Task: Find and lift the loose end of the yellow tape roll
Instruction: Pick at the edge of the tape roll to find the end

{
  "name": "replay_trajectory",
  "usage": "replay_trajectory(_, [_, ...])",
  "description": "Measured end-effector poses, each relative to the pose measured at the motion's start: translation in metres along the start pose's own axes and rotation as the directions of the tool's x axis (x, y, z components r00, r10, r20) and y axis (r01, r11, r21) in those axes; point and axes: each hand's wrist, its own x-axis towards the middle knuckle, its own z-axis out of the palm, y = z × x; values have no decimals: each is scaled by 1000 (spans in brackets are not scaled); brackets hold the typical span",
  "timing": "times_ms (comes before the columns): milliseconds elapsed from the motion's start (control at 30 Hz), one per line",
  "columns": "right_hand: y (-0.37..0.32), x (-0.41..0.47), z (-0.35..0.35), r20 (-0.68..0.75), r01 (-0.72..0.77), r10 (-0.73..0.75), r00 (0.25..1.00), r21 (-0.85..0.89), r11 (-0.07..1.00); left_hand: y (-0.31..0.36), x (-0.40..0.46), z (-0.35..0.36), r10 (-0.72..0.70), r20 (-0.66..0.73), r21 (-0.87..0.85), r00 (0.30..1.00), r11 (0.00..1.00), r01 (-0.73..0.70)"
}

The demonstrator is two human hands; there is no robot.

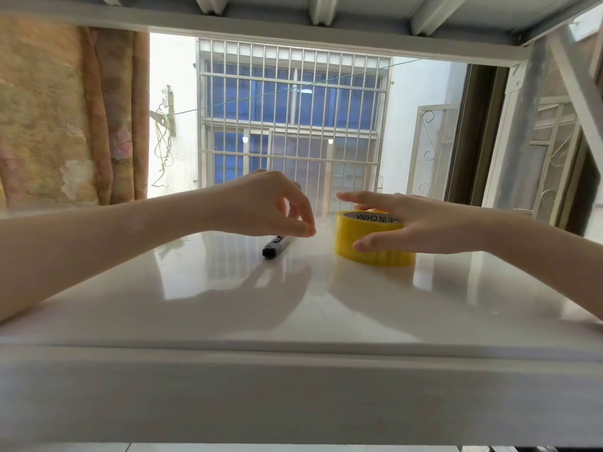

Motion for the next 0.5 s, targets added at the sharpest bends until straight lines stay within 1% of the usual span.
replay_trajectory(200, [1,0,-1,11,-8,7,1000,72,997,0,0,-1,2,9,-113,1000,994,-1])
replay_trajectory(267, [2,0,-2,-9,-17,17,1000,55,998,0,0,0,-5,10,-153,1000,988,7])
replay_trajectory(400, [2,1,-1,-77,-48,45,996,-39,998,0,1,1,-33,23,-152,999,988,36])
replay_trajectory(500, [-1,2,0,-107,-82,75,991,-65,994,0,2,1,-66,38,-160,997,985,72])
